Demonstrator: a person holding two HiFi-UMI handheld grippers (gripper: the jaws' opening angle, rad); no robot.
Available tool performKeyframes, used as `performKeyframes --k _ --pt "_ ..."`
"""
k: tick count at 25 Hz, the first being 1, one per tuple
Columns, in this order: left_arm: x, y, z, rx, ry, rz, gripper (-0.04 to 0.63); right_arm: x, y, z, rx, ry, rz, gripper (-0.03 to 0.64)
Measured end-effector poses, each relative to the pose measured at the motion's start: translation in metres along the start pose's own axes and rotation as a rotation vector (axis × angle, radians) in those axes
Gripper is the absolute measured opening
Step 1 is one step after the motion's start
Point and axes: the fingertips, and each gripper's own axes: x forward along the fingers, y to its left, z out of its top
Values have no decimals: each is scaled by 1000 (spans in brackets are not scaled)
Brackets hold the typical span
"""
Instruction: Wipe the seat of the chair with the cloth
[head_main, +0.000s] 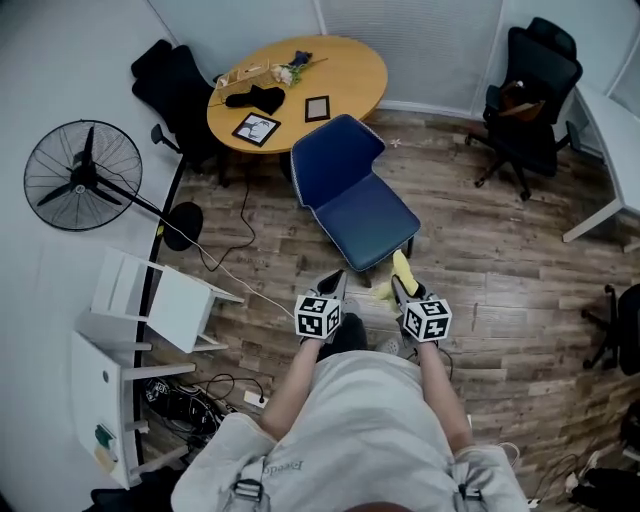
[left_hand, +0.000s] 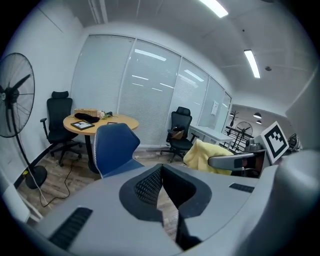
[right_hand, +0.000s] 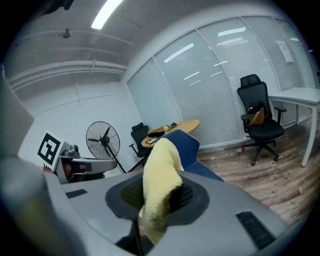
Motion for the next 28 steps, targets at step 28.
performKeyframes --k 28 --pt "18 -12 -10 -44 18 31 28 -4 -10 0 -46 17 69 84"
